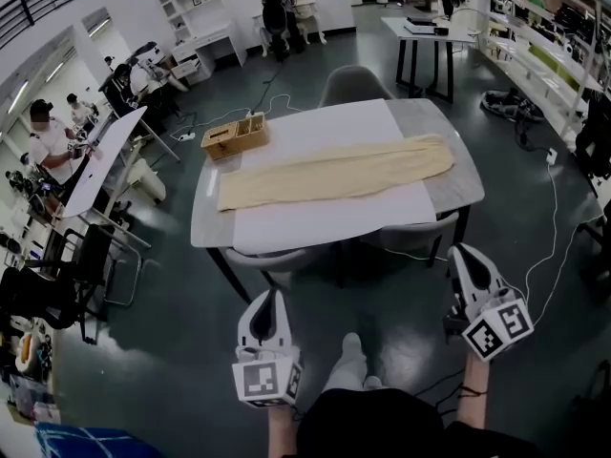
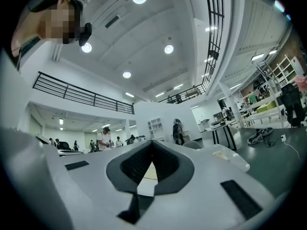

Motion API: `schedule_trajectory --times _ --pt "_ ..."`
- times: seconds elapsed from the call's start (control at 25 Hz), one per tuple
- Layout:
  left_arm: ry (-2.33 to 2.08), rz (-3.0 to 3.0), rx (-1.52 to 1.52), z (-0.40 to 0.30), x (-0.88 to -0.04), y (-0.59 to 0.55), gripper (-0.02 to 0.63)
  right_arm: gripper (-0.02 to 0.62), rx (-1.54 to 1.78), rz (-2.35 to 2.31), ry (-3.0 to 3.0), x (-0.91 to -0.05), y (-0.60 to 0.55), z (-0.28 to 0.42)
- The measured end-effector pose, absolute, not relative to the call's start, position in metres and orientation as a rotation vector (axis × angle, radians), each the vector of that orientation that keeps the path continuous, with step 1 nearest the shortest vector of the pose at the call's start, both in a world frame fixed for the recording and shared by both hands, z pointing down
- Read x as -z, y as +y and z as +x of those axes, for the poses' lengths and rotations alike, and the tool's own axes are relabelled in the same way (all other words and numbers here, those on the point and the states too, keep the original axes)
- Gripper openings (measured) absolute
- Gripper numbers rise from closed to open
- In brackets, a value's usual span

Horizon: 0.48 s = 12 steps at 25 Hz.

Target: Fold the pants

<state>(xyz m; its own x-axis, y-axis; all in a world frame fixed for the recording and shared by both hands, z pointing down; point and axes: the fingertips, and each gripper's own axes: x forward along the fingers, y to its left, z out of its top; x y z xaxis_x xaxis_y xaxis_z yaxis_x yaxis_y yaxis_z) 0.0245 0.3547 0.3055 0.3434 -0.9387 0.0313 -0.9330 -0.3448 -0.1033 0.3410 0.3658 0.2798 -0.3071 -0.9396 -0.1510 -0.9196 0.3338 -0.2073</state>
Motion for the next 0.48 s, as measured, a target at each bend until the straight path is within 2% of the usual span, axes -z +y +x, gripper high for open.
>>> schedule_trajectory --times 0.48 --pt "1.709 -2.571 0.119 0.022 -0.312 0.249 0.008 0.014 0.137 -1.748 2.373 -0.288 0.268 0.331"
